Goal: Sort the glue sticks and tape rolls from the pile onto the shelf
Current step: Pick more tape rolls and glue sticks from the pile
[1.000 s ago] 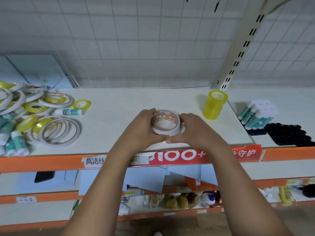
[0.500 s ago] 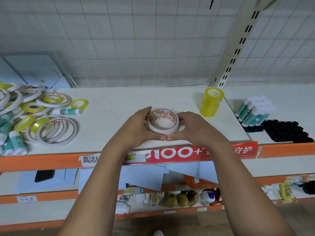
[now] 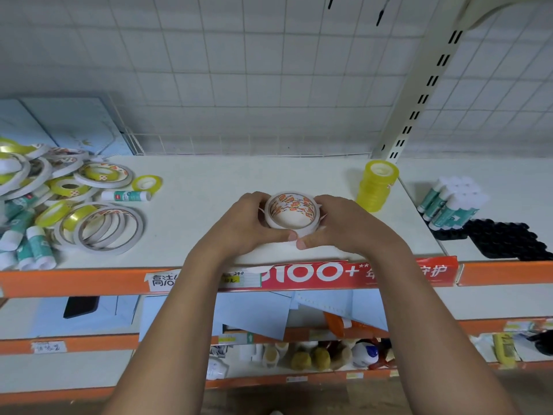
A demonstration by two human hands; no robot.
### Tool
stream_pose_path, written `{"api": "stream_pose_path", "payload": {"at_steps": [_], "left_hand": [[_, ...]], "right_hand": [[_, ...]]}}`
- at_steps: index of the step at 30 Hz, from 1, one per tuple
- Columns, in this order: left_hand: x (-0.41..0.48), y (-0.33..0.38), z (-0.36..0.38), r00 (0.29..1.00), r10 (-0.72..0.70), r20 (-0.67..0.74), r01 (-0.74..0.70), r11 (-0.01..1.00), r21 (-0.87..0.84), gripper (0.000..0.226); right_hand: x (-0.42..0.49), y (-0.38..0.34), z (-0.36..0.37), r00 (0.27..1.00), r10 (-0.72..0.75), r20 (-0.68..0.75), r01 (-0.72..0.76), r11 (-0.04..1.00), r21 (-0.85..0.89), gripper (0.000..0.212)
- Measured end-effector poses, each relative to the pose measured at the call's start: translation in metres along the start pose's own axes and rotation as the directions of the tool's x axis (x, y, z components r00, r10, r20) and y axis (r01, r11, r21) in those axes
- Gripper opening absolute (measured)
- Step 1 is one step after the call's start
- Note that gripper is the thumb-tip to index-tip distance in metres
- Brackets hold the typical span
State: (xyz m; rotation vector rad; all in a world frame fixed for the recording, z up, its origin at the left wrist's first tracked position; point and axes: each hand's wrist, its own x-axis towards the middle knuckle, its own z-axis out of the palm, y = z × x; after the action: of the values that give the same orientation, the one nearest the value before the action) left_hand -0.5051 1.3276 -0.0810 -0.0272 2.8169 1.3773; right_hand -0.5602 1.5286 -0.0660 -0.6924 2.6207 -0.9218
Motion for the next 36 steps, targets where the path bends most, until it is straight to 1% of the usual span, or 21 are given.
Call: {"api": "stream_pose_path", "payload": {"at_steps": [2,4,6,8,11,13,16,19,22,24,27,30,32,34,36], "left_hand": [[0.003,0.001,-0.002,0.999,0.016,0.031,-0.018,0.998,0.065,0.067],[0.008,0.004,-0.002,0.999,0.018,0.029,-0.023,0.984,0.178,0.065],[0.011,0.009,0.001,1.000,0.013,0.022,-0.018,0.964,0.266,0.068],[0.014,0.012,0.003,1.000,-0.003,0.022,-0.004,0.955,0.297,0.073],[0.014,0.010,-0.002,0.998,-0.018,0.054,0.001,0.956,0.294,0.070],[0.012,0.007,-0.005,0.997,-0.021,0.080,-0.003,0.958,0.287,0.070],[0.009,0.005,-0.002,0.999,-0.009,0.051,-0.008,0.950,0.312,0.069],[0.009,0.004,0.000,1.000,0.007,0.029,-0.016,0.946,0.325,0.066],[0.015,0.006,-0.003,1.000,0.002,0.024,-0.009,0.951,0.309,0.064],[0.023,0.008,-0.004,1.000,-0.010,0.029,0.000,0.951,0.309,0.060],[0.030,0.010,-0.003,0.997,-0.046,0.062,0.025,0.955,0.296,0.066],[0.028,0.007,-0.002,0.996,-0.073,0.052,0.057,0.963,0.262,0.070],[0.025,0.007,-0.003,0.996,-0.081,0.045,0.070,0.974,0.215,0.064],[0.020,0.006,-0.006,0.995,-0.093,0.035,0.084,0.975,0.208,0.052],[0.013,0.001,-0.014,0.994,-0.109,-0.011,0.108,0.963,0.246,0.048]], "right_hand": [[0.002,-0.004,0.000,1.000,-0.010,-0.018,0.009,0.997,-0.080,0.062],[0.006,-0.009,-0.001,1.000,-0.002,-0.019,-0.001,0.989,-0.149,0.057],[0.010,-0.015,-0.003,1.000,0.016,0.003,-0.015,0.974,-0.228,0.057],[0.012,-0.017,-0.006,0.999,0.030,0.026,-0.022,0.963,-0.268,0.057],[0.008,-0.014,-0.006,0.999,0.031,0.035,-0.023,0.973,-0.231,0.058],[0.005,-0.013,-0.004,0.999,0.034,0.037,-0.026,0.978,-0.205,0.063],[0.005,-0.014,0.002,0.998,0.055,0.010,-0.052,0.974,-0.220,0.073],[0.007,-0.015,0.003,0.999,0.053,-0.013,-0.054,0.971,-0.233,0.068],[0.013,-0.013,0.001,0.998,0.056,-0.030,-0.060,0.984,-0.168,0.062],[0.018,-0.013,0.000,0.997,0.066,-0.042,-0.071,0.989,-0.131,0.064],[0.023,-0.012,0.000,0.994,0.088,-0.062,-0.096,0.988,-0.124,0.068],[0.022,-0.011,0.002,0.992,0.113,-0.058,-0.120,0.985,-0.124,0.075],[0.019,-0.014,0.003,0.991,0.126,-0.050,-0.133,0.975,-0.176,0.081],[0.013,-0.019,0.002,0.989,0.135,-0.059,-0.146,0.949,-0.280,0.096],[0.007,-0.028,0.001,0.989,0.116,-0.093,-0.142,0.924,-0.355,0.118]]}}
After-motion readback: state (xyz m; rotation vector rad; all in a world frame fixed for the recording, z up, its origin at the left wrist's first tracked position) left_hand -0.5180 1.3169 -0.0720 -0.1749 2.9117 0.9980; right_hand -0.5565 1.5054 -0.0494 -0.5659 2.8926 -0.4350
